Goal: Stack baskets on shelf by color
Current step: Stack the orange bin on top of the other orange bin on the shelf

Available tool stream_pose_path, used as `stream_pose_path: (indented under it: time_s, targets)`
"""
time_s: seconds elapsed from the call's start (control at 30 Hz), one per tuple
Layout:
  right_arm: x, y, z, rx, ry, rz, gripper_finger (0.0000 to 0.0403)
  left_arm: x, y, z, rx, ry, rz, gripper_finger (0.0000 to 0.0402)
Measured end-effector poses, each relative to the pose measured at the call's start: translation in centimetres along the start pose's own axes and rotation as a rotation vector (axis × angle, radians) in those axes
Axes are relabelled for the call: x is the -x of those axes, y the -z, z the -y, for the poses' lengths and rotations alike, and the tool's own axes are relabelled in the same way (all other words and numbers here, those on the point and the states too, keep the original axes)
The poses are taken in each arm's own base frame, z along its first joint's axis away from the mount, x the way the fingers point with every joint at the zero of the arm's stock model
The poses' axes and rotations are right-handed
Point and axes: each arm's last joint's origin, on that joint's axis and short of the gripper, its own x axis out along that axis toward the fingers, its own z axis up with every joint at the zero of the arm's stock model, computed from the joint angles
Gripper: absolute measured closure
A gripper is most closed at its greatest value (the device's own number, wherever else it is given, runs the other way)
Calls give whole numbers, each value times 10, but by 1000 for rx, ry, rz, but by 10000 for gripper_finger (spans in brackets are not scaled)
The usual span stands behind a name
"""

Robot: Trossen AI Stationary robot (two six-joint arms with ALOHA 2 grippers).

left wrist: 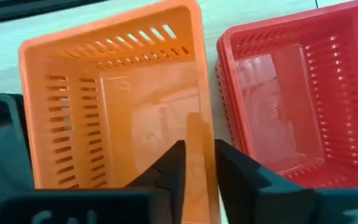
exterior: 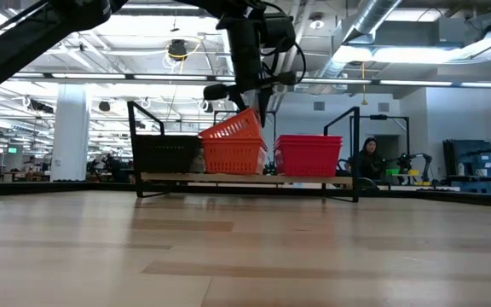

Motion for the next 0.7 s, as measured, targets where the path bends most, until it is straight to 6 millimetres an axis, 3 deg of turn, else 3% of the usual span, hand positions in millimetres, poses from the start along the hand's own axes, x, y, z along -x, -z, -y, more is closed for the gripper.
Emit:
stream_pose_path:
  time_s: [0.3, 0.7]
  targets:
    - [0, 0, 0, 0, 0, 0, 282, -1, -2, -1, 31, 84, -116, 281]
    - [0, 0, 0, 2, -1, -2, 282, 36, -14, 1, 11, 109, 72, 324]
